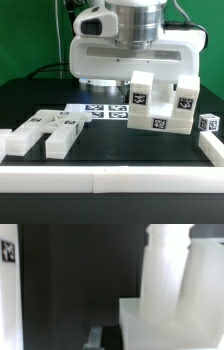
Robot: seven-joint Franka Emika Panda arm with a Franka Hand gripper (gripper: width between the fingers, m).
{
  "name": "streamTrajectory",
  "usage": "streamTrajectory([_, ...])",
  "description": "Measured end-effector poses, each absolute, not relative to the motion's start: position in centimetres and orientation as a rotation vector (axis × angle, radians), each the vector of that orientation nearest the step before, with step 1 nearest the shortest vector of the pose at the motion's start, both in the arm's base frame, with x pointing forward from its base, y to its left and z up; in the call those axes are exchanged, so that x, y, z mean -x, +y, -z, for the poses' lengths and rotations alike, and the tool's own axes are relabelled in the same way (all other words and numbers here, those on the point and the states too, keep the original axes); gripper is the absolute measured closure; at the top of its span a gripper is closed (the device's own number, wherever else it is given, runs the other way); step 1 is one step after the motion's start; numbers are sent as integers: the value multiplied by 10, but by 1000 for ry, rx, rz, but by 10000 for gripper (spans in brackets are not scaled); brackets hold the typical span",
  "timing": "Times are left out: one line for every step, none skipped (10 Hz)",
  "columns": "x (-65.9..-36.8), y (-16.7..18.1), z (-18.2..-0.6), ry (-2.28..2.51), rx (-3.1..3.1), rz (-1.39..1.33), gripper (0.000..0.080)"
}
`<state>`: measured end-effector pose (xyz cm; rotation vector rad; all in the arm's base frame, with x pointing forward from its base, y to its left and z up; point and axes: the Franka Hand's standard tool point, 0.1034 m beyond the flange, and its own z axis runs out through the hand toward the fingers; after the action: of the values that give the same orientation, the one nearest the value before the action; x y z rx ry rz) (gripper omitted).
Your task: Assemble chair
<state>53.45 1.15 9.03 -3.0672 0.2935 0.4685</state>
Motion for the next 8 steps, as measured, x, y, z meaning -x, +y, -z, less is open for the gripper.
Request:
streamTrajectory([-537,7,-89,304,3046,-580,763])
streamTrajectory([-535,5,-88,311,3024,-672,763])
streamTrajectory([-530,4,-87,318,2997,-772,763])
streamTrajectory([-526,4,-86,327,2952,-919,763])
streamTrajectory([-527,3,-83,346,2935,-987,763])
streamTrajectory([-521,2,-82,364,2891,-1106,763])
streamTrajectory([-518,-1,-80,386,2854,-1203,763])
streamTrajectory([-516,-4,-77,413,2822,-1282,763])
